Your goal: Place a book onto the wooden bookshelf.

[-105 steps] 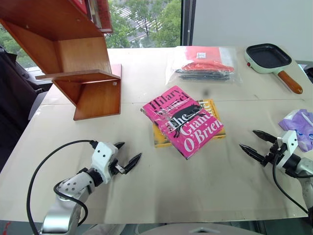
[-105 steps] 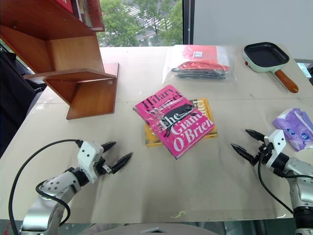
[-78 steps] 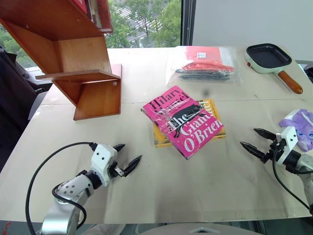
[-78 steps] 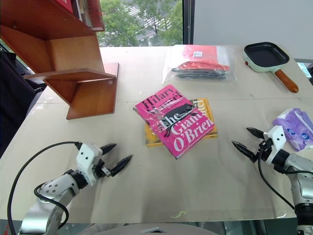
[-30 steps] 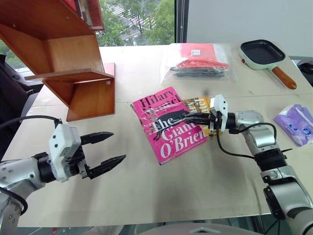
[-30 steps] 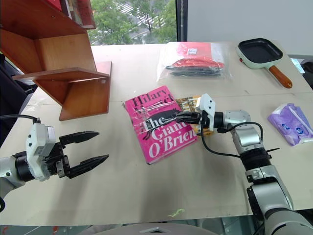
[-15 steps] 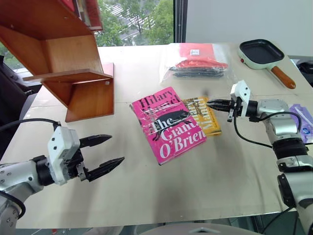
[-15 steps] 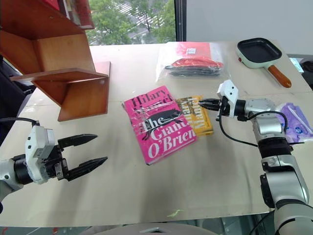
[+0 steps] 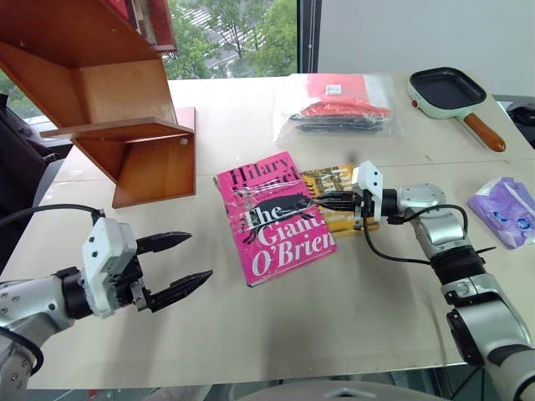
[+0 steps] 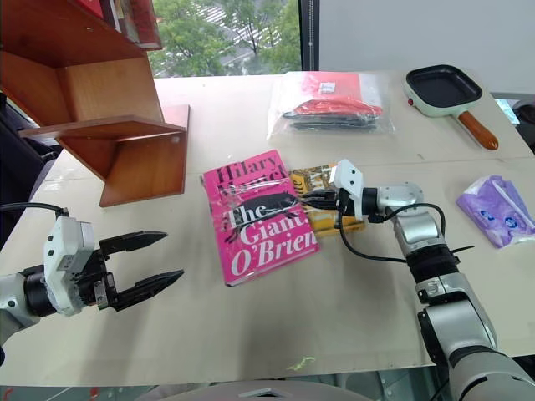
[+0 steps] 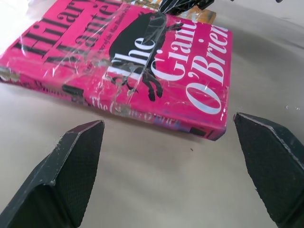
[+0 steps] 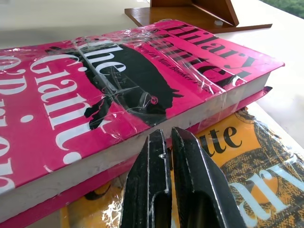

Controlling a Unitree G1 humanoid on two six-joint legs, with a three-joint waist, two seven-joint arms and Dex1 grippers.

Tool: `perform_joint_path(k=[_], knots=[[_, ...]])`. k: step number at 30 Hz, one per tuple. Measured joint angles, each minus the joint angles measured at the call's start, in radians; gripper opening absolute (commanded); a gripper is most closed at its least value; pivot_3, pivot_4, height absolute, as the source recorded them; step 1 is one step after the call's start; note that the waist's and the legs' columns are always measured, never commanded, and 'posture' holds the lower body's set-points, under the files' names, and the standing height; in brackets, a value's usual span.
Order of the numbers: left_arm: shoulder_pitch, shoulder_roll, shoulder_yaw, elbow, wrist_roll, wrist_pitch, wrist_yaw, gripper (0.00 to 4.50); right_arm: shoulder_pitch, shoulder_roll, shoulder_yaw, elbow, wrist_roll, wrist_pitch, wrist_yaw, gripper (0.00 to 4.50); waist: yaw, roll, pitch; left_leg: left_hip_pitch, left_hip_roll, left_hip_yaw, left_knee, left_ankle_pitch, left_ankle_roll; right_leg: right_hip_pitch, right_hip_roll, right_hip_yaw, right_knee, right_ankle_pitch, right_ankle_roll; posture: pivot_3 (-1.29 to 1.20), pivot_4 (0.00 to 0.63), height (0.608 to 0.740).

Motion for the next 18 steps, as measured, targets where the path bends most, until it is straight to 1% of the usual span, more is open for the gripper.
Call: perform_joint_path(k=[3,5,8,9,11,12,14,15,16,17,18], knots=[[0.006,-0.011,0.000,0.000,0.000,-0.001,0.004,4.50,0.000,-0.025,-0.002,0.002,-0.001,-0.005,0.000,0.06,0.002,0.000,0.000,0.000,0.000,0.000,0.000,0.000,0.000,0.000,0.000,0.000,0.000,0.000,0.000,0.00,0.150,0.735],[0.007,-0.036,0.000,0.000,-0.001,0.000,0.014,4.50,0.000,-0.061,-0.020,0.008,0.000,-0.006,-0.002,0.06,0.003,0.000,0.000,0.000,-0.001,0.000,0.000,0.000,0.000,0.000,-0.001,0.000,0.000,0.000,0.000,0.00,0.150,0.735],[0.019,-0.097,-0.016,0.025,0.010,-0.001,0.056,4.50,0.012,-0.129,-0.090,-0.032,0.048,0.051,0.000,0.06,0.003,0.000,0.000,0.000,-0.001,0.000,0.000,0.000,0.000,0.000,-0.001,0.000,0.000,0.000,0.000,0.00,0.150,0.735],[0.022,-0.121,-0.031,0.043,0.020,-0.002,0.073,4.50,0.023,-0.148,-0.114,-0.061,0.073,0.078,0.002,0.29,0.004,0.000,0.000,0.000,-0.001,0.000,0.000,0.000,0.000,0.000,-0.001,0.000,0.000,0.000,0.000,0.00,0.150,0.735],[0.000,-0.206,-0.073,0.088,0.003,0.024,0.137,4.50,0.072,-0.180,-0.180,-0.149,0.129,0.112,-0.002,0.93,0.005,0.000,0.000,0.000,0.000,0.000,0.000,0.000,0.000,0.000,-0.001,0.000,-0.001,0.000,0.000,0.00,0.150,0.735],[-0.046,-0.277,-0.090,0.113,-0.045,0.057,0.190,4.50,0.118,-0.201,-0.213,-0.206,0.160,0.130,-0.003,1.44,0.010,0.000,0.000,-0.001,0.000,-0.001,0.001,0.000,0.000,0.000,-0.001,-0.001,-0.001,0.000,0.000,0.00,0.150,0.735],[-0.119,-0.369,-0.108,0.156,-0.152,0.127,0.289,4.50,0.201,-0.244,-0.237,-0.302,0.196,0.163,0.006,2.38,0.021,-0.003,-0.001,-0.001,0.000,-0.002,0.003,-0.001,0.002,0.001,-0.002,-0.002,0.001,0.000,0.000,0.00,0.150,0.735],[-0.149,-0.393,-0.114,0.178,-0.210,0.168,0.329,4.50,0.248,-0.275,-0.244,-0.354,0.213,0.188,0.013,2.88,0.027,-0.003,0.000,-0.002,-0.001,-0.002,0.003,-0.001,0.002,0.001,-0.002,-0.002,0.001,0.000,0.001,0.00,0.150,0.735],[-0.167,-0.409,-0.114,0.196,-0.263,0.205,0.363,4.50,0.287,-0.302,-0.250,-0.399,0.232,0.214,0.021,3.27,0.029,-0.003,-0.001,-0.001,-0.001,-0.001,0.003,-0.001,0.003,0.001,-0.002,-0.002,0.002,0.000,0.001,0.00,0.150,0.735],[-0.193,-0.416,-0.117,0.223,-0.330,0.254,0.399,4.50,0.332,-0.331,-0.273,-0.455,0.258,0.251,0.022,3.86,0.030,-0.003,0.000,-0.001,-0.001,-0.001,0.004,-0.002,0.003,0.001,-0.002,-0.001,0.003,0.000,0.001,0.00,0.150,0.735],[-0.223,-0.422,-0.119,0.254,-0.391,0.297,0.428,4.50,0.376,-0.366,-0.296,-0.511,0.288,0.289,0.022,4.36,0.030,-0.003,0.000,-0.001,-0.001,-0.001,0.004,-0.002,0.004,0.001,-0.002,-0.001,0.003,0.000,0.001,0.00,0.150,0.735]])
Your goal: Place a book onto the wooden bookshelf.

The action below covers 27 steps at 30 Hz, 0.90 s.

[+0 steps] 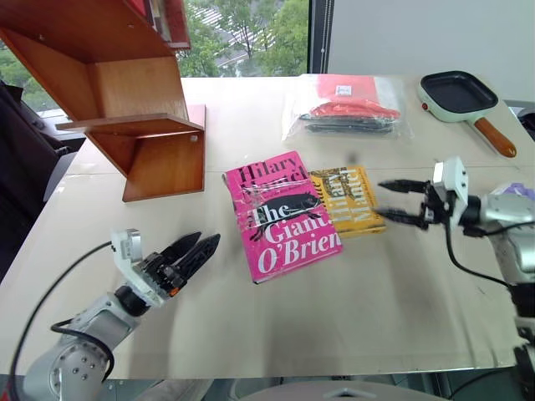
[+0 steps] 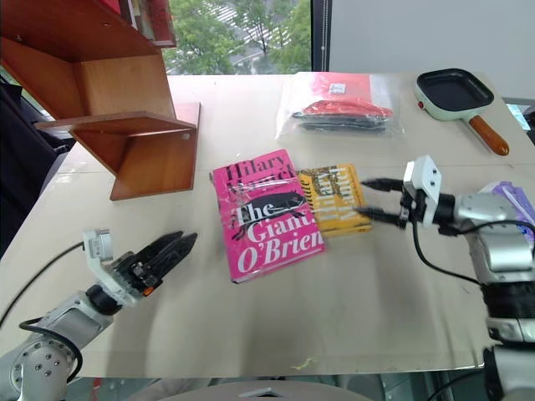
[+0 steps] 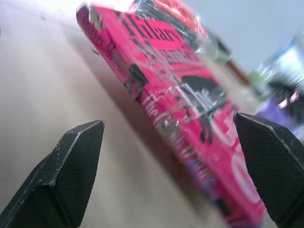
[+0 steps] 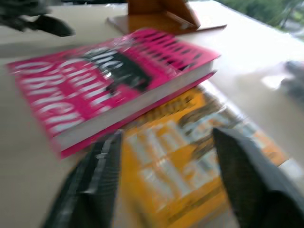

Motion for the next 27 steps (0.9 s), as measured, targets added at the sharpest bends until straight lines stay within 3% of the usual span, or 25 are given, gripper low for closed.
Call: perform_joint_path(k=[4,9,12,16,21,26,27], knots=[[-0.109,0.027,-0.024,0.158,-0.137,0.142,0.021,4.50,0.151,-0.101,-0.109,-0.234,0.136,0.131,0.001,4.44,-0.002,-0.001,-0.001,0.001,0.000,-0.001,0.000,0.000,0.001,0.002,0.002,-0.001,0.001,0.000,0.000,0.00,0.150,0.735],[-0.248,0.111,-0.111,0.379,-0.158,0.301,-0.081,4.50,0.252,-0.114,-0.205,-0.359,0.250,0.191,-0.013,4.44,-0.002,-0.003,-0.001,0.001,0.001,0.000,0.003,0.000,0.001,0.002,0.005,0.000,0.001,0.000,0.000,0.00,0.150,0.735],[-0.349,0.183,-0.215,0.505,-0.101,0.389,-0.200,4.50,0.289,-0.114,-0.255,-0.406,0.293,0.209,-0.033,4.44,-0.002,-0.003,-0.001,0.002,0.000,0.001,0.005,0.000,0.001,0.002,0.005,0.001,0.002,0.000,0.000,0.00,0.150,0.735],[-0.476,0.192,-0.293,0.645,-0.030,0.438,-0.318,4.50,0.322,-0.114,-0.257,-0.429,0.297,0.207,-0.055,4.44,-0.001,-0.003,-0.001,0.001,0.000,0.001,0.008,0.002,-0.003,0.003,0.004,0.001,0.002,0.000,0.000,0.00,0.150,0.735],[-0.617,0.159,-0.381,0.774,0.074,0.452,-0.437,4.50,0.338,-0.098,-0.252,-0.464,0.295,0.197,-0.094,4.44,0.001,-0.003,-0.001,0.000,0.000,0.000,0.010,0.002,-0.003,0.003,0.002,0.001,0.002,0.001,0.001,0.00,0.150,0.735],[-0.635,0.123,-0.397,0.802,0.138,0.430,-0.515,4.50,0.343,-0.093,-0.259,-0.478,0.309,0.192,-0.121,4.44,0.003,-0.002,-0.003,0.000,-0.001,0.000,0.011,0.002,-0.002,0.004,0.000,0.001,0.002,0.001,0.002,0.00,0.150,0.735],[-0.635,0.117,-0.396,0.802,0.152,0.429,-0.532,4.25,0.343,-0.092,-0.259,-0.482,0.317,0.192,-0.129,4.48,0.005,-0.001,-0.003,-0.001,-0.001,0.000,0.011,0.001,-0.001,0.004,0.000,0.001,0.002,0.001,0.002,0.00,0.150,0.735]])
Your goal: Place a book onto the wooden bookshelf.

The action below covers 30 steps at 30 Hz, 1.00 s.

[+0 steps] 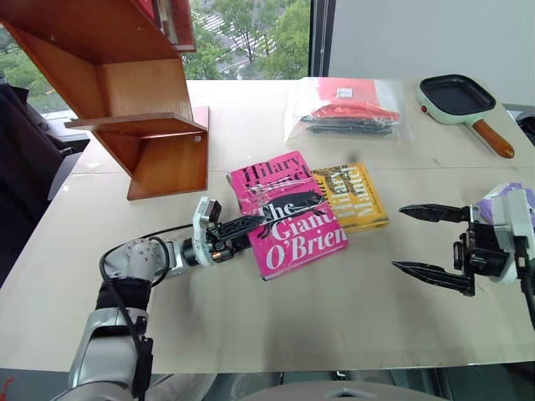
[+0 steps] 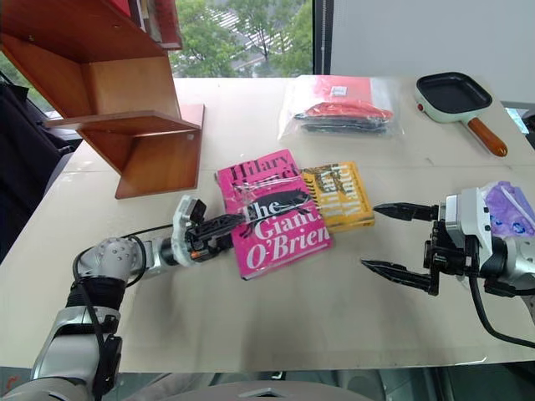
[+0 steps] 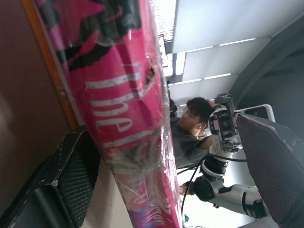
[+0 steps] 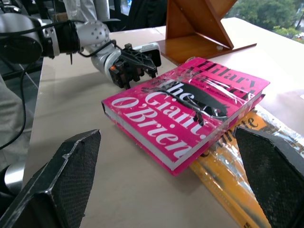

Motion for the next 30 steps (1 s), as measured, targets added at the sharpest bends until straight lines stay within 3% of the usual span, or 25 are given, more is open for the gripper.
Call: perform_joint_path(k=[1,9,11,14,17,22,25,27,30], knots=[[0.000,-0.003,0.000,0.000,0.006,0.000,-0.004,4.25,0.000,0.000,0.000,-0.001,0.004,0.000,-0.003,4.48,0.000,0.000,0.000,0.000,0.000,0.000,0.000,0.000,0.000,0.000,0.000,0.000,0.000,0.000,0.000,0.00,0.150,0.735],[0.021,-0.051,0.029,-0.025,0.046,0.000,-0.014,0.84,0.000,-0.002,0.000,-0.023,0.035,0.004,-0.017,4.50,0.001,0.001,-0.001,0.000,0.000,0.000,0.001,-0.001,0.001,0.000,-0.001,0.000,0.000,0.000,0.001,0.00,0.150,0.735],[0.030,-0.066,0.055,-0.036,0.039,0.004,-0.010,0.28,-0.001,-0.003,0.000,-0.023,0.035,0.007,-0.019,4.50,0.004,0.003,-0.002,0.000,-0.001,0.000,0.001,-0.001,0.002,0.000,-0.001,0.000,0.000,0.000,0.001,0.00,0.150,0.735],[0.064,-0.084,0.089,-0.089,0.027,0.005,0.013,0.23,-0.003,-0.005,0.000,-0.022,0.035,0.009,-0.020,4.50,0.004,0.003,-0.002,-0.001,0.000,0.000,0.001,-0.001,0.002,0.000,-0.001,0.000,0.000,0.000,0.001,0.00,0.150,0.735],[0.173,-0.127,0.131,-0.264,-0.042,0.060,0.079,0.21,-0.009,-0.015,-0.001,-0.011,0.035,0.012,-0.019,4.50,-0.004,0.000,-0.001,-0.003,0.000,0.000,0.001,-0.001,0.001,-0.001,-0.001,0.000,-0.002,0.000,0.001,0.00,0.150,0.735],[0.329,-0.147,0.223,-0.738,-0.126,0.008,0.260,0.21,-0.054,-0.010,-0.016,0.073,0.038,0.012,-0.021,4.50,-0.004,-0.007,0.003,-0.004,0.002,0.000,0.001,0.000,0.000,-0.002,0.000,0.000,-0.003,0.001,0.001,0.00,0.150,0.735],[0.291,-0.162,0.269,-0.976,-0.112,-0.116,0.430,0.21,-0.131,0.002,-0.015,0.181,0.049,0.012,-0.006,4.50,0.007,-0.007,0.004,-0.004,0.001,0.000,0.002,-0.001,0.001,-0.001,-0.001,0.000,-0.004,0.001,0.001,0.00,0.150,0.735],[0.230,-0.124,0.261,-1.087,-0.069,-0.177,0.505,0.21,-0.184,0.003,-0.015,0.249,0.055,0.012,0.011,4.50,0.013,-0.007,0.004,-0.004,0.000,0.001,0.002,-0.001,0.001,-0.001,0.000,0.000,-0.004,0.002,0.001,0.00,0.150,0.735],[0.209,0.059,0.166,-1.216,0.148,-0.305,0.538,0.21,-0.246,0.007,-0.004,0.347,0.053,0.000,0.052,4.50,0.012,-0.006,0.004,-0.001,0.001,0.005,0.000,0.000,0.000,0.000,0.002,0.004,-0.004,0.002,0.001,0.00,0.150,0.735]])
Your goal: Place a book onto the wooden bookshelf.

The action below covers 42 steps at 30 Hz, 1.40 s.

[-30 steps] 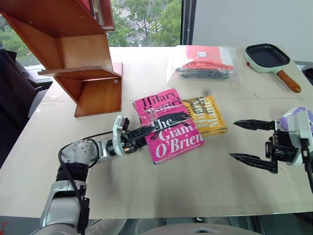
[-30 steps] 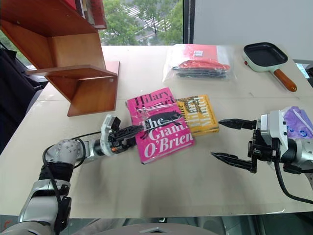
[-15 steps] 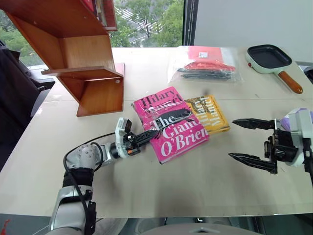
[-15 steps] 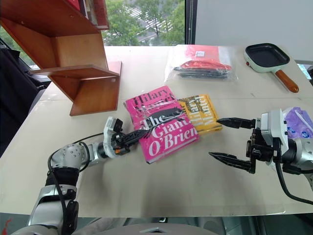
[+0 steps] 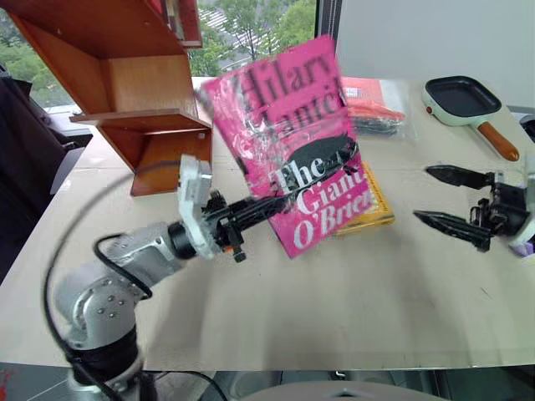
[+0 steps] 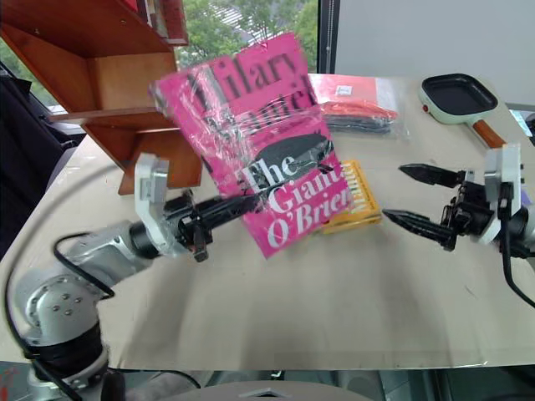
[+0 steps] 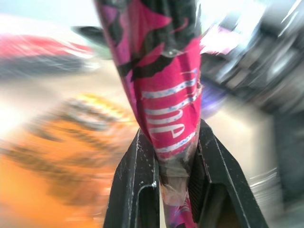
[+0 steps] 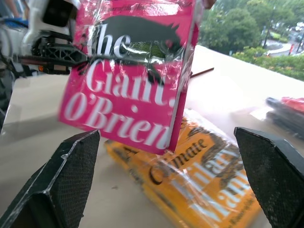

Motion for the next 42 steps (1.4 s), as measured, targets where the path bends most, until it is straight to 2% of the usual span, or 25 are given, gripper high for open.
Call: perform_joint_path(k=[2,5,8,9,10,12,14,19,24,31,36,42], knots=[[-0.021,0.053,-0.068,-0.035,0.117,-0.070,0.010,0.21,-0.028,0.009,0.011,0.070,-0.010,-0.018,0.035,4.50,-0.001,0.000,0.001,0.000,0.000,0.001,0.000,0.000,0.000,0.000,0.001,0.001,-0.001,0.000,0.000,0.00,0.150,0.735],[-0.158,0.161,-0.182,-0.078,0.297,-0.134,0.062,0.21,-0.087,0.038,0.025,0.185,-0.028,-0.078,0.134,4.50,0.001,-0.003,0.004,-0.001,0.001,0.002,0.000,0.000,0.000,0.000,0.001,0.001,-0.002,0.000,0.000,0.00,0.150,0.735],[-0.386,0.334,-0.307,-0.076,0.465,-0.112,0.079,0.21,-0.164,0.065,0.033,0.314,-0.030,-0.103,0.209,4.50,-0.004,-0.004,0.007,-0.001,0.000,0.002,0.000,0.000,0.000,-0.001,0.003,0.002,-0.003,0.001,0.002,0.00,0.150,0.735],[-0.430,0.361,-0.316,-0.074,0.492,-0.105,0.080,0.21,-0.181,0.066,0.040,0.339,-0.032,-0.106,0.224,4.50,-0.007,-0.004,0.007,-0.001,0.001,0.003,0.000,0.000,0.001,-0.001,0.003,0.002,-0.003,0.001,0.002,0.00,0.150,0.735],[-0.467,0.444,-0.323,-0.068,0.558,-0.124,0.072,0.21,-0.223,0.083,0.057,0.381,-0.036,-0.107,0.246,4.50,-0.019,-0.005,0.008,0.000,0.001,0.004,0.000,-0.001,0.001,-0.001,0.003,0.004,-0.002,0.001,0.003,0.00,0.150,0.735],[-0.455,0.576,-0.333,-0.048,0.650,-0.163,0.040,0.21,-0.278,0.103,0.061,0.430,-0.027,-0.092,0.267,4.50,-0.037,-0.004,0.009,0.002,0.002,0.009,-0.004,-0.001,0.001,-0.002,0.004,0.009,-0.002,0.001,0.003,0.00,0.150,0.735],[-0.409,0.666,-0.337,-0.012,0.737,-0.211,0.017,0.21,-0.321,0.117,0.065,0.462,0.002,-0.043,0.283,4.50,-0.046,-0.004,0.009,0.002,0.003,0.010,-0.007,-0.001,0.001,-0.005,0.005,0.010,-0.002,0.001,0.003,0.00,0.150,0.735],[-0.391,0.737,-0.315,0.033,0.875,-0.282,0.002,0.21,-0.410,0.163,0.103,0.513,0.007,-0.006,0.324,4.50,-0.042,-0.005,0.013,-0.001,0.004,0.009,-0.009,-0.001,0.001,-0.008,0.005,0.009,-0.003,0.001,0.002,0.00,0.150,0.735],[-0.382,0.825,-0.226,0.042,0.947,-0.275,-0.061,0.21,-0.479,0.210,0.131,0.566,-0.011,-0.012,0.338,4.50,-0.043,-0.006,0.015,-0.001,0.004,0.010,-0.009,-0.001,0.002,-0.008,0.005,0.010,-0.003,0.001,0.003,0.00,0.150,0.735],[-0.136,0.881,-0.060,0.001,1.014,-0.179,-0.235,0.21,-0.556,0.263,0.148,0.687,-0.070,-0.064,0.365,4.50,-0.046,-0.006,0.016,-0.001,0.004,0.010,-0.008,-0.001,0.001,-0.009,0.006,0.010,-0.001,0.001,0.003,0.00,0.150,0.735],[-0.020,0.904,0.102,0.108,1.136,-0.300,-0.340,0.21,-0.560,0.286,0.148,0.689,-0.073,-0.069,0.371,4.50,-0.045,-0.005,0.016,-0.001,0.004,0.011,-0.009,-0.001,0.001,-0.010,0.005,0.011,-0.001,0.001,0.003,0.00,0.150,0.735],[0.059,0.904,0.136,0.303,1.210,-0.435,-0.394,0.21,-0.533,0.304,0.147,0.632,-0.071,-0.069,0.370,4.50,-0.045,-0.005,0.016,-0.001,0.004,0.011,-0.009,-0.001,0.001,-0.011,0.005,0.011,-0.001,0.001,0.002,0.00,0.150,0.735]])
